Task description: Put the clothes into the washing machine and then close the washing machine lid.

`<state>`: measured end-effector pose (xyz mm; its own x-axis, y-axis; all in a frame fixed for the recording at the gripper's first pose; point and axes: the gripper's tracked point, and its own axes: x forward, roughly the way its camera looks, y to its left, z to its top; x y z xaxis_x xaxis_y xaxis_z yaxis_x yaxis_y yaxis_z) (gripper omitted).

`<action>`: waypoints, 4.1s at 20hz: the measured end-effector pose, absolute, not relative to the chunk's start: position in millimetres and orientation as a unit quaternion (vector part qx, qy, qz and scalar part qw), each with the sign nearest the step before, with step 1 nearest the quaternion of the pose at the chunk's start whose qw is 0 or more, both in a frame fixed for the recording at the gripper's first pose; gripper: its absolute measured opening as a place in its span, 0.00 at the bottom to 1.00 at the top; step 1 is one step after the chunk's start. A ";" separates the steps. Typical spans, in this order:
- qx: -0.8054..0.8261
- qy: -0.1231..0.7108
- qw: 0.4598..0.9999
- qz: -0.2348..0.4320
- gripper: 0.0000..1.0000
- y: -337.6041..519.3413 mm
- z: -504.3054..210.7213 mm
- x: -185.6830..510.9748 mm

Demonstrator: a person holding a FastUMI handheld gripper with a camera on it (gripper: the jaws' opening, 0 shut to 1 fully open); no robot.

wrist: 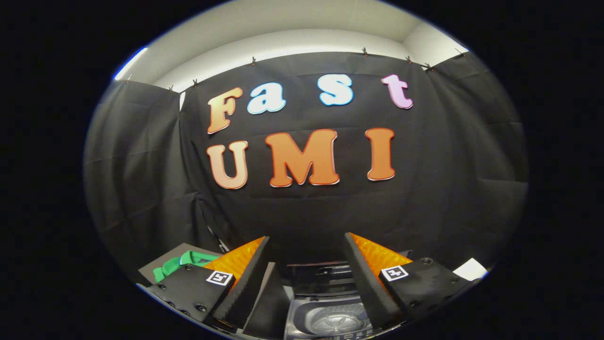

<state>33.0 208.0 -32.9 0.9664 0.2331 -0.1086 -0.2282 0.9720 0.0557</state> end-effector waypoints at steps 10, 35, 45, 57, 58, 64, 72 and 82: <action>-0.006 0.115 0.959 0.258 0.99 385.1 -86.0 4.5; -0.064 0.280 0.927 0.240 0.99 489.2 -225.0 0.7; -0.087 0.276 0.944 0.156 0.99 496.0 -237.4 2.5; -0.092 0.285 0.945 0.133 0.43 497.3 -241.8 14.5; -0.093 0.284 0.945 0.130 0.37 497.1 -242.2 14.5; -0.090 0.281 0.941 0.167 0.14 496.6 -237.3 13.1; -0.016 0.230 0.957 0.175 0.08 447.9 -161.1 25.3; 0.025 0.169 0.980 0.098 0.08 266.6 -86.9 45.4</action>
<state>45.4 266.6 -86.9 0.9233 0.2014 -0.3271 -0.1846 0.9794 0.0821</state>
